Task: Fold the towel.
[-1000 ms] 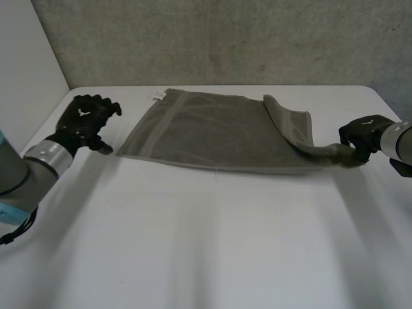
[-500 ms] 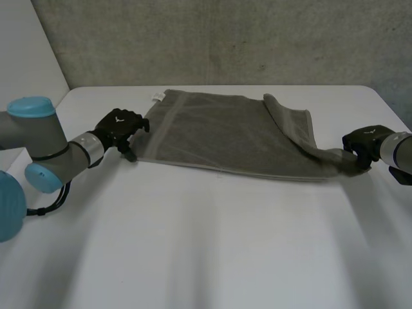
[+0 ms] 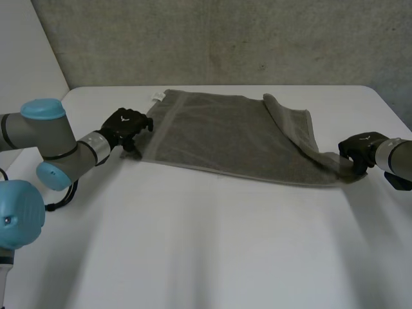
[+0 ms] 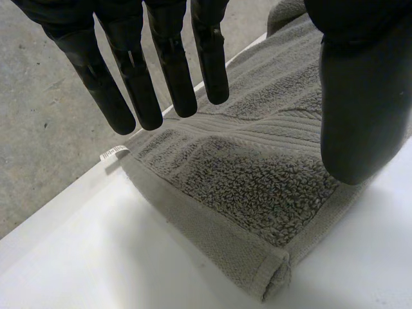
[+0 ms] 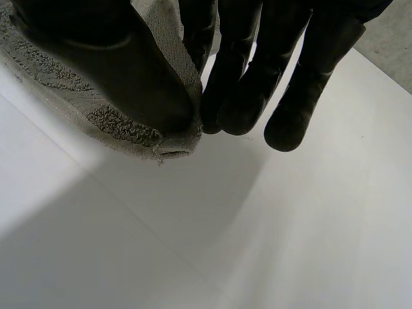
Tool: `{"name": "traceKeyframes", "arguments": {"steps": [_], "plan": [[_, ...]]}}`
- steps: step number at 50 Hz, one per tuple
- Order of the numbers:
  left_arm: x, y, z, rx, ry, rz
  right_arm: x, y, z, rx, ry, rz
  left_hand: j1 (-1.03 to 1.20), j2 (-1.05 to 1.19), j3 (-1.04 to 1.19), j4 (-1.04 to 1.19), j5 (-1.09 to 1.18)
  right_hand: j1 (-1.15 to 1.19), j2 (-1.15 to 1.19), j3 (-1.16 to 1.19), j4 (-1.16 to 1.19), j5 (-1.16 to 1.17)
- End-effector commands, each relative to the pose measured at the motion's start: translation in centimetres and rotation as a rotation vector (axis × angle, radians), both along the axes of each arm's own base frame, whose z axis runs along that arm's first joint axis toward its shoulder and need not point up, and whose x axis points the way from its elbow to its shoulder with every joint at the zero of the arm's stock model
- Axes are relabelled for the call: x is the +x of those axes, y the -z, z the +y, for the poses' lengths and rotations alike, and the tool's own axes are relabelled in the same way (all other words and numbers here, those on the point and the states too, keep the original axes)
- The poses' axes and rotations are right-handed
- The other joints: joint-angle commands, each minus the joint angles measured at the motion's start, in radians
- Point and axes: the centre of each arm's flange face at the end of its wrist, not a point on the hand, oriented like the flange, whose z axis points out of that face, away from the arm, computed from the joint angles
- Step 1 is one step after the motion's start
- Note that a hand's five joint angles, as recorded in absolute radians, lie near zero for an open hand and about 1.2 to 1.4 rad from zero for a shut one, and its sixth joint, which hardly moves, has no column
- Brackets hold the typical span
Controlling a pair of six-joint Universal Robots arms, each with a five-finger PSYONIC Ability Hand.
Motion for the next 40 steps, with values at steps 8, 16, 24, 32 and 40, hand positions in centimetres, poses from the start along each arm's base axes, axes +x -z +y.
{"name": "traceKeyframes", "arguments": {"steps": [8,16,24,32,40], "plan": [[0.1,0.0,0.3,0.033,0.0,-0.005,0.0,0.6,0.0,0.014,-0.001,0.002,0.109,0.1,0.102,0.106,0.101,0.071,0.063,0.06,0.06,0.061],[0.2,-0.9,0.9,0.073,-0.003,-0.011,0.0,0.8,0.0,0.018,-0.001,0.002,0.08,0.071,0.072,0.077,0.072,0.071,0.063,0.06,0.06,0.061],[0.7,-1.8,1.0,0.095,-0.06,-0.033,0.1,1.0,0.1,0.023,-0.004,0.002,-0.02,-0.029,-0.027,-0.023,-0.028,0.071,0.063,0.06,0.06,0.061],[1.0,-0.5,0.9,0.114,-0.093,-0.05,0.1,1.1,0.2,0.029,-0.004,0.002,-0.026,-0.035,-0.033,-0.029,-0.034,0.071,0.063,0.06,0.06,0.061],[0.8,-0.7,0.5,0.078,-0.091,-0.042,0.1,1.2,0.2,0.032,-0.004,0.003,0.009,0.001,0.002,0.007,0.001,0.071,0.063,0.06,0.06,0.061]]}}
